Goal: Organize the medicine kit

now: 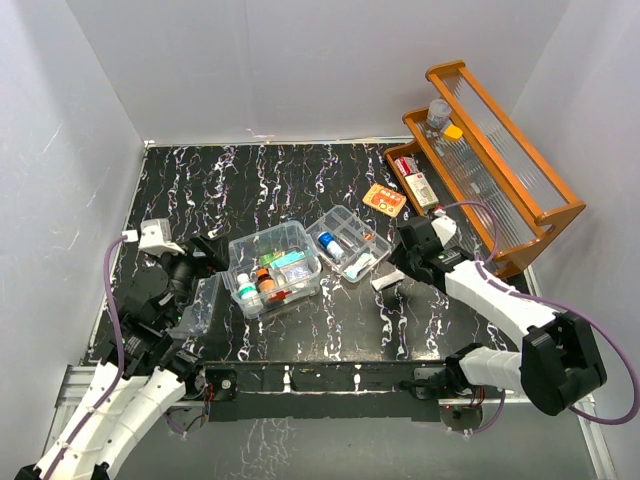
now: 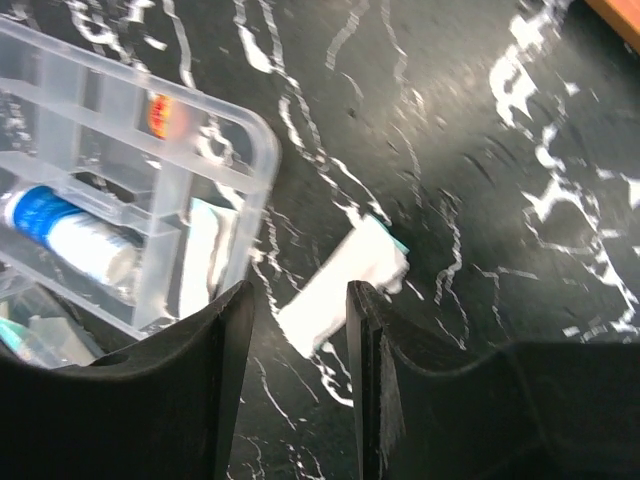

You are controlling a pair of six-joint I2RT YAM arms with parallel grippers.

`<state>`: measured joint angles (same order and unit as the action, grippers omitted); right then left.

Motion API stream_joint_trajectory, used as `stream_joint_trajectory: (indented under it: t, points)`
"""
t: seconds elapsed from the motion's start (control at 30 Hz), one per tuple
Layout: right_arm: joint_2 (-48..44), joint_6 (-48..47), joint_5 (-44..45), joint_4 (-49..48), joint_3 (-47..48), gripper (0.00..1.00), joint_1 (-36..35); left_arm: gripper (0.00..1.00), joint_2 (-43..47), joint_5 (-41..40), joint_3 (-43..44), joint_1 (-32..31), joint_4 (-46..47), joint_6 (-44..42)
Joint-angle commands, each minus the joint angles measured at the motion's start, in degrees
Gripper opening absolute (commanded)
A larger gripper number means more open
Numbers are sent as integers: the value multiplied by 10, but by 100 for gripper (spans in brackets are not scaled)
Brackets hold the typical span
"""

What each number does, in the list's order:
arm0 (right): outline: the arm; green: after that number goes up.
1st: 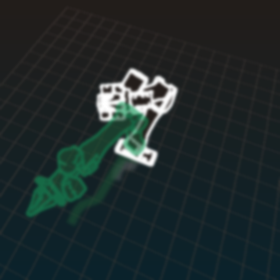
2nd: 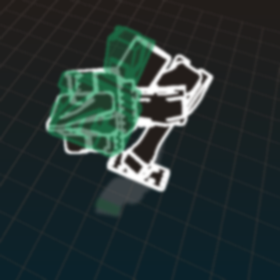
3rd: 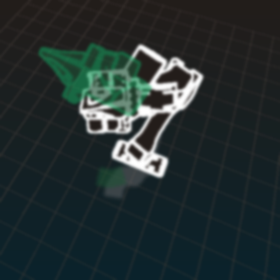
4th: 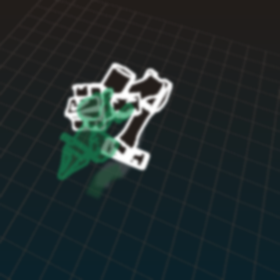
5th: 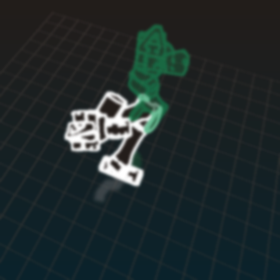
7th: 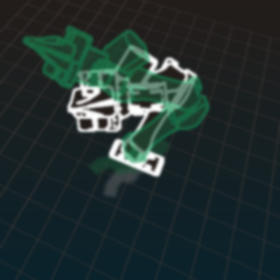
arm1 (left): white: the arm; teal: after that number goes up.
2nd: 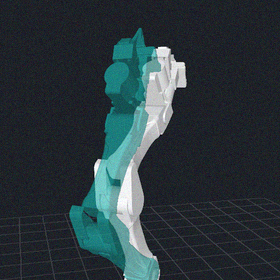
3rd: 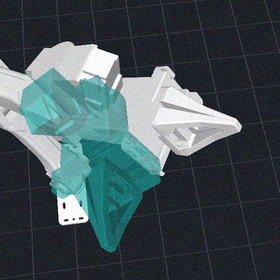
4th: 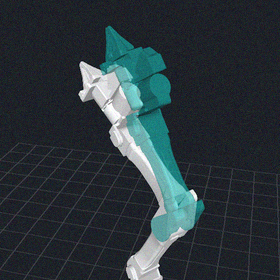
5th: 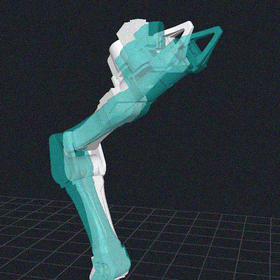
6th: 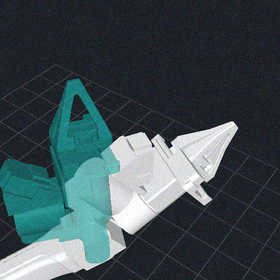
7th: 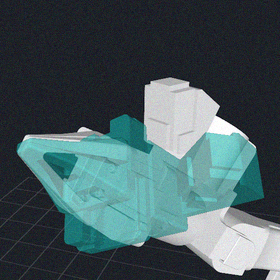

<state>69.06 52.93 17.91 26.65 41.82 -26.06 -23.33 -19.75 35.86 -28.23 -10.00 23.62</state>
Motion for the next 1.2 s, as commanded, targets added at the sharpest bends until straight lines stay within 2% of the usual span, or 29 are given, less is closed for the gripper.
stream_joint_trajectory:
  t: [0.0,0.17,0.33,0.57,1.17]
  points:
    - [-21,104,27,46,-24,40,3,80,19,-53,5,0,-12,8]
    - [-25,184,17,39,-49,40,2,80,34,-120,7,0,-41,29]
    - [-4,214,8,28,-46,40,3,80,43,-141,11,0,-51,35]
    - [-1,275,44,50,-36,38,2,80,48,-212,20,0,-95,70]
    - [98,273,25,8,-12,37,3,80,48,-211,16,0,-91,69]
